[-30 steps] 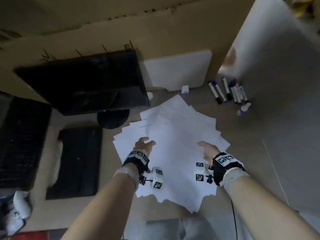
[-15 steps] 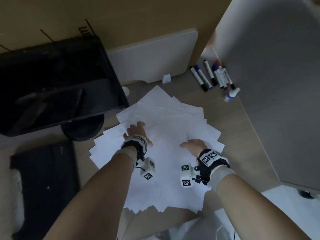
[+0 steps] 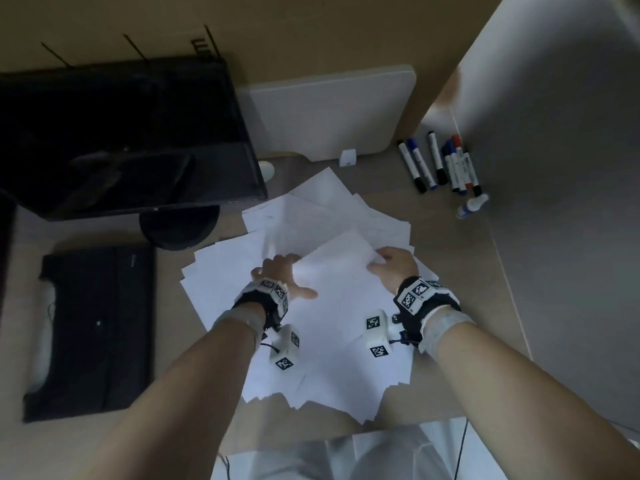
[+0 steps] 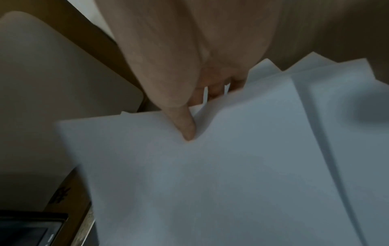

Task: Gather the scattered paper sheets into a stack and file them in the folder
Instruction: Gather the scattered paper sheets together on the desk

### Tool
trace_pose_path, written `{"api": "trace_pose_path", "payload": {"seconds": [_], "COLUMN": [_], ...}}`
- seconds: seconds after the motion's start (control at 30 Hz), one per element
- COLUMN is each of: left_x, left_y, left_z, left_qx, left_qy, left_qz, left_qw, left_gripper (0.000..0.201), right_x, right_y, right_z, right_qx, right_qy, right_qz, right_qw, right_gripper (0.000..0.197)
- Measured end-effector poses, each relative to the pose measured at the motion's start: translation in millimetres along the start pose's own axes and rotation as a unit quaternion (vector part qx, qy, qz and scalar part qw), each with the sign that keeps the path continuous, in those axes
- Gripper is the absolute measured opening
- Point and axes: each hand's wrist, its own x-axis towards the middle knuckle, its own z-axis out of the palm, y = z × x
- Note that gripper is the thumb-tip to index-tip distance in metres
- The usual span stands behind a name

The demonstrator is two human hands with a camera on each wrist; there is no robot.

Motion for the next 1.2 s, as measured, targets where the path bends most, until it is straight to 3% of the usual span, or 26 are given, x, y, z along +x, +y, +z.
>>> {"api": "trace_pose_path", "payload": {"seconds": [0.13, 0.27, 0.37, 0.47, 0.6, 0.73, 0.77, 0.87, 0.93, 1.0, 1.13, 1.2], "left_x": [-2, 1, 1, -3, -10, -14, -14, -22, -27, -28, -27, -27], "left_y": [32, 70, 95, 106, 108, 99, 95, 87, 85, 86, 90, 93], "left_z": [7, 21, 29, 39, 47, 43, 41, 37, 42, 49, 56, 59], "left_qx": [0.001, 0.022, 0.071, 0.119, 0.146, 0.06, 0.038, 0.017, 0.012, 0.019, 0.003, -0.001], "left_qy": [0.003, 0.02, 0.008, -0.008, -0.03, -0.034, -0.047, -0.089, -0.091, -0.088, -0.065, -0.063], "left_qz": [-0.024, 0.012, 0.021, 0.042, 0.042, 0.048, 0.049, 0.046, 0.036, 0.034, 0.03, 0.034], "left_qw": [1.0, 0.999, 0.997, 0.992, 0.988, 0.996, 0.997, 0.995, 0.995, 0.995, 0.997, 0.997], "left_gripper": [0.074, 0.096, 0.105, 0.095, 0.073, 0.045, 0.048, 0.078, 0.082, 0.074, 0.048, 0.045], "right_x": [-3, -4, 1, 5, 6, 0, -3, -8, -14, -24, -44, -70], "right_y": [27, 62, 77, 91, 99, 97, 94, 88, 84, 83, 104, 108], "right_z": [-19, -43, -50, -42, -41, -42, -41, -36, -32, -28, -34, -41], "right_qx": [0.021, 0.015, -0.024, -0.071, 0.035, 0.087, 0.093, 0.068, 0.042, -0.007, -0.058, -0.04], "right_qy": [0.053, 0.07, 0.079, 0.101, 0.069, 0.078, 0.084, 0.093, 0.105, 0.128, 0.124, 0.1], "right_qz": [0.052, 0.096, 0.129, 0.137, 0.138, 0.146, 0.14, 0.135, 0.14, 0.172, 0.32, 0.372], "right_qw": [0.997, 0.993, 0.988, 0.983, 0.987, 0.982, 0.982, 0.984, 0.984, 0.977, 0.937, 0.922], "right_gripper": [0.021, 0.023, 0.055, 0.079, 0.075, 0.064, 0.063, 0.066, 0.067, 0.068, 0.082, 0.068]}}
